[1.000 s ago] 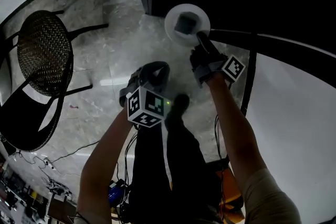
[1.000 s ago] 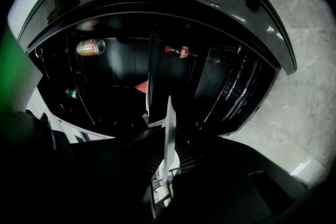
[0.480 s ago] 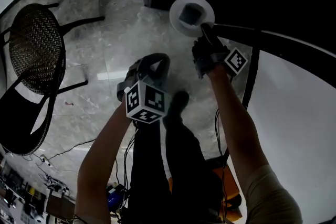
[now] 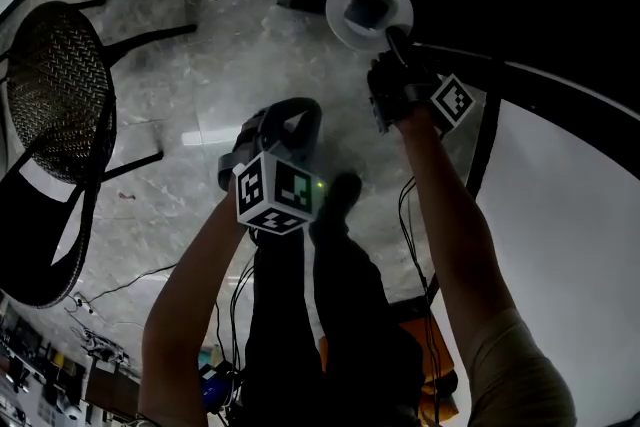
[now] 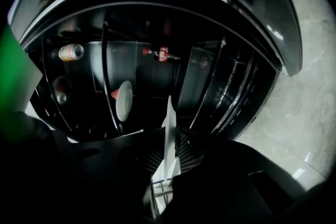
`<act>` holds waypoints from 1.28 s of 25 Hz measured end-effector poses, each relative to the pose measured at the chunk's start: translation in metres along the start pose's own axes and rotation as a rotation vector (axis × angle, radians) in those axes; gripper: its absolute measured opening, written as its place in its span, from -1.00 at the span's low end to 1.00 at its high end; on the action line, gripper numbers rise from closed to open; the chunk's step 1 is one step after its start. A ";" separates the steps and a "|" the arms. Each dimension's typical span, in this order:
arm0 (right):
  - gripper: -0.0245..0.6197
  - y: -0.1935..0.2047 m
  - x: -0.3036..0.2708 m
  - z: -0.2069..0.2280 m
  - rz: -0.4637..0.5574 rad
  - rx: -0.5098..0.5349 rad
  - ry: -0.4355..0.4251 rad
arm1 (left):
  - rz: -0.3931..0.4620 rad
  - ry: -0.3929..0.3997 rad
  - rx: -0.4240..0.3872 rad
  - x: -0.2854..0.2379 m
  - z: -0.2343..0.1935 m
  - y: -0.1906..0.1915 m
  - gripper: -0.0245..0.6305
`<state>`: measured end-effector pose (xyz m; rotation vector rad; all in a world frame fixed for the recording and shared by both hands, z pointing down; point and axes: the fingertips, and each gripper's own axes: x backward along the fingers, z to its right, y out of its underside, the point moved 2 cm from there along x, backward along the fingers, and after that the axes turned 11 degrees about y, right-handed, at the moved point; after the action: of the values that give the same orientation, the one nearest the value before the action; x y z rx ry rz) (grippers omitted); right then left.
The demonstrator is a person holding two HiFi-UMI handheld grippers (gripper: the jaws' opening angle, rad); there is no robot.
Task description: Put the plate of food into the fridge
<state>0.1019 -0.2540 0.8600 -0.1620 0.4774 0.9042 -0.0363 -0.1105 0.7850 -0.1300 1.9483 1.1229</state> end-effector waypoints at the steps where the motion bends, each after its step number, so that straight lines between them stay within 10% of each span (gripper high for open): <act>1: -0.79 0.001 -0.003 0.001 -0.002 0.002 0.004 | 0.002 0.000 0.000 -0.002 -0.001 0.000 -0.87; 32: -0.82 -0.020 -0.045 0.042 0.103 -0.026 0.127 | 0.024 0.058 -0.057 -0.055 -0.007 0.012 -0.87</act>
<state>0.1075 -0.2844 0.9164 -0.2210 0.5959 1.0057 -0.0117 -0.1251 0.8342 -0.1727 1.9746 1.2025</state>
